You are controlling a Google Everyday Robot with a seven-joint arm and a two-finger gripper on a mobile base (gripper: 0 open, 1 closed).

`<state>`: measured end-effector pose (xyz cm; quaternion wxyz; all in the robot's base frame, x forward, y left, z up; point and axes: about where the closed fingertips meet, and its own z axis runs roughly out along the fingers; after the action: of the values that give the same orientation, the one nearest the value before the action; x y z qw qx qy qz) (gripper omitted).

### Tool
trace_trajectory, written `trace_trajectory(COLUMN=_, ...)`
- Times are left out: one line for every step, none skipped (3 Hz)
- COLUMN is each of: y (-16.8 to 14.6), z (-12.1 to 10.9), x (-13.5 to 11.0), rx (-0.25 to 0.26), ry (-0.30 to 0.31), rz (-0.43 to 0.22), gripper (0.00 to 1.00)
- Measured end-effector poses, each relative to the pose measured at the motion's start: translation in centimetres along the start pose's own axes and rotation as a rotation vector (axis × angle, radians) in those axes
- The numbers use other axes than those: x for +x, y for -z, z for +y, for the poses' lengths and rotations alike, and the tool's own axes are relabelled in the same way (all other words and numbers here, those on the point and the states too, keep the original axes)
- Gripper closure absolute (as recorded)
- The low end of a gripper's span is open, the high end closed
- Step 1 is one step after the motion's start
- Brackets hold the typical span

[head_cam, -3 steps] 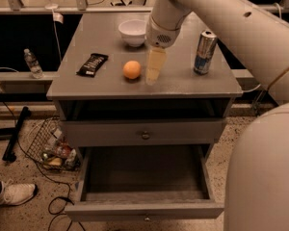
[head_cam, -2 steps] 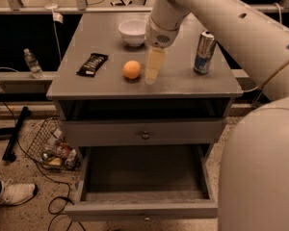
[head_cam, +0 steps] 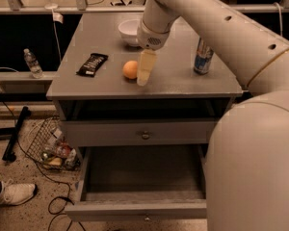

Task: Place orange into middle drawer

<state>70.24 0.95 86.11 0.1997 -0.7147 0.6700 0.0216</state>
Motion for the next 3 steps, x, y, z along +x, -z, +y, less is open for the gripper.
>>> trace_trajectory(y=-1.1, z=-0.1, x=-1.0, rx=-0.019, ry=0.017, rz=-0.011, gripper=0.00)
trace_trajectory(y=-1.9, z=-0.1, x=-1.8, rx=-0.033, ry=0.034, rz=-0.015, gripper=0.00)
trace_trajectory(y=-2.3, z=-0.2, x=-2.2, rx=-0.035, ry=0.042, rz=-0.017, gripper=0.18)
